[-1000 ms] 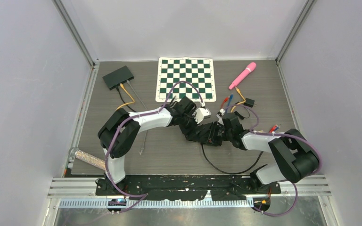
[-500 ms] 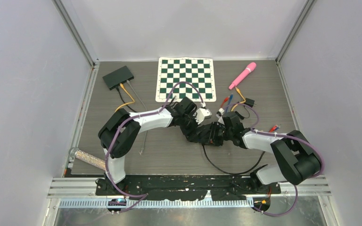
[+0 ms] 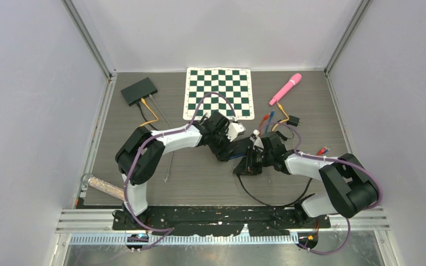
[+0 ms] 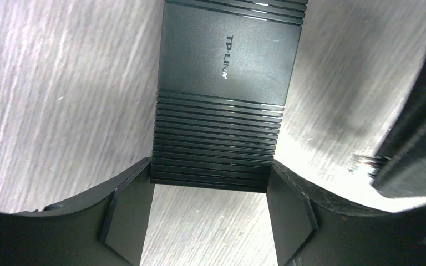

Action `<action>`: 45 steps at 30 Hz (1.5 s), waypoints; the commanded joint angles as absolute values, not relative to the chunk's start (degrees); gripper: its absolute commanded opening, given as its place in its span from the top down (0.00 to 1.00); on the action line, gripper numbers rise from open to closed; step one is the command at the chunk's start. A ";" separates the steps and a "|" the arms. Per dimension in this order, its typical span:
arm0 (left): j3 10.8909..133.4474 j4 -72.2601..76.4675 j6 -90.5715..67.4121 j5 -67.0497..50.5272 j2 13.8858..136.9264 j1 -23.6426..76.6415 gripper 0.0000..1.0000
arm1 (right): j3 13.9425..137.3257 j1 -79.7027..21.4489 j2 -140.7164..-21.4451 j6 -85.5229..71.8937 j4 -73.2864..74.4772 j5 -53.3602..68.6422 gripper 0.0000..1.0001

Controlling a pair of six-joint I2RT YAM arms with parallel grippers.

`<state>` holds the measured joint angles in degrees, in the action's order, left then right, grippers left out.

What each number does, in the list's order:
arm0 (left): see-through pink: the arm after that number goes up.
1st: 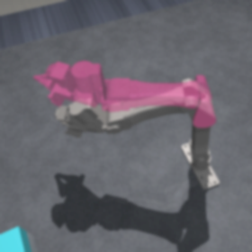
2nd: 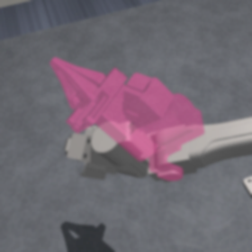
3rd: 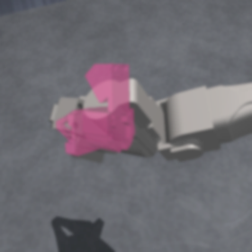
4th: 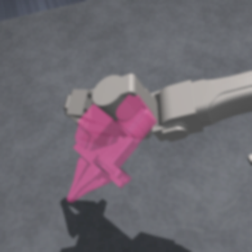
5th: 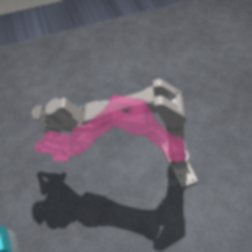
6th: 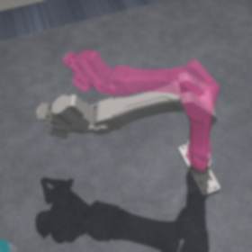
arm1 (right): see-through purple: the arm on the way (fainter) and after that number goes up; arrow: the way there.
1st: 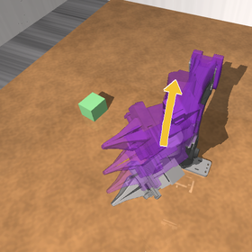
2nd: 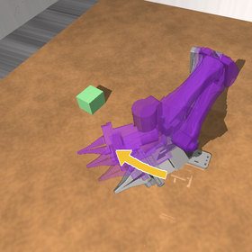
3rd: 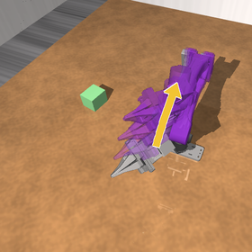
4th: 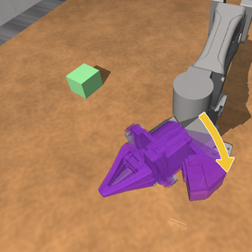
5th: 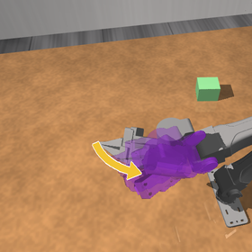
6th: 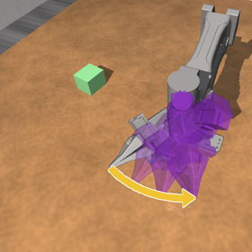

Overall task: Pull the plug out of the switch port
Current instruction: Pull the connector from the switch port.

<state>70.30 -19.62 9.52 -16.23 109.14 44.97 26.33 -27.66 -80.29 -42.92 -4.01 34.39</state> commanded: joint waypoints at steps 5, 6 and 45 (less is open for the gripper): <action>68.60 -21.27 12.89 -18.09 108.97 44.19 0.55 | 26.29 -27.53 -72.87 -42.39 -0.93 31.21 0.95; 68.06 -21.23 13.82 -19.18 108.41 44.33 0.52 | 26.81 -27.43 -71.42 -42.29 1.55 28.02 0.95; 49.92 -1.33 2.48 -9.37 79.64 44.56 0.00 | 68.04 -15.39 -62.48 -26.43 25.59 -8.62 0.94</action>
<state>51.05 -4.93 4.51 -9.04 82.74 44.86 67.88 -19.35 -52.97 -27.09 31.16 -18.76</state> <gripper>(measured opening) 0.995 0.223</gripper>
